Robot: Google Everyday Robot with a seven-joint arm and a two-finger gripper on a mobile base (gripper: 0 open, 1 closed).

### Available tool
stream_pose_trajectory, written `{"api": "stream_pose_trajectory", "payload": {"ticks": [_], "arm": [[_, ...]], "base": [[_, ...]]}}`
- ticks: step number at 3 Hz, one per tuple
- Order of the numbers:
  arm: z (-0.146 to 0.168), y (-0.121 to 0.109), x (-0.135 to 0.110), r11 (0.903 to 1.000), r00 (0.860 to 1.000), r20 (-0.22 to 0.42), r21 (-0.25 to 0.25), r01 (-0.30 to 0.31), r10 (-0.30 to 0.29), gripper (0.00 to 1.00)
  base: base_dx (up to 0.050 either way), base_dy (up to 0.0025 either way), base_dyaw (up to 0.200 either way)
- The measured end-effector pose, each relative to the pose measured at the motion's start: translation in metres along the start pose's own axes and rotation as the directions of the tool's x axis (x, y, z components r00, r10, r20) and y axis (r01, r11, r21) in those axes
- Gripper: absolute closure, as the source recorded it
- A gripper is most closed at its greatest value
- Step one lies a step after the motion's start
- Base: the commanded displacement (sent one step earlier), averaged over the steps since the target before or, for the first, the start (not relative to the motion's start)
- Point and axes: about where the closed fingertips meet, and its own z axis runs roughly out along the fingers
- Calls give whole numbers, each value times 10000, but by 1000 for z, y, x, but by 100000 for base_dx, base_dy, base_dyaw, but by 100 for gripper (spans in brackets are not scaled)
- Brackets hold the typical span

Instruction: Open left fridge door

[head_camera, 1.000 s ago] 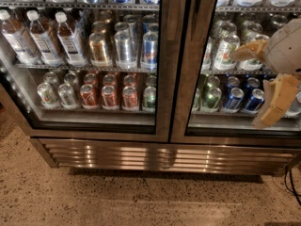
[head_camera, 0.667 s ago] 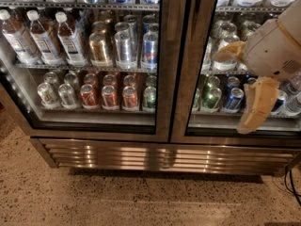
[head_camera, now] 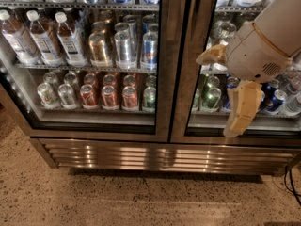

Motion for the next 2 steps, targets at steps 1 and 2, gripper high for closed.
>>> {"api": "stream_pose_trajectory", "payload": {"ticks": [1,2], "arm": [[6,-1,1,9995,9933,1137,-170,248,-227,0],[14,-2,25,9957,9301,3622,-431,822,-611,0]], "base": [[0,0,0],[0,0,0]]}}
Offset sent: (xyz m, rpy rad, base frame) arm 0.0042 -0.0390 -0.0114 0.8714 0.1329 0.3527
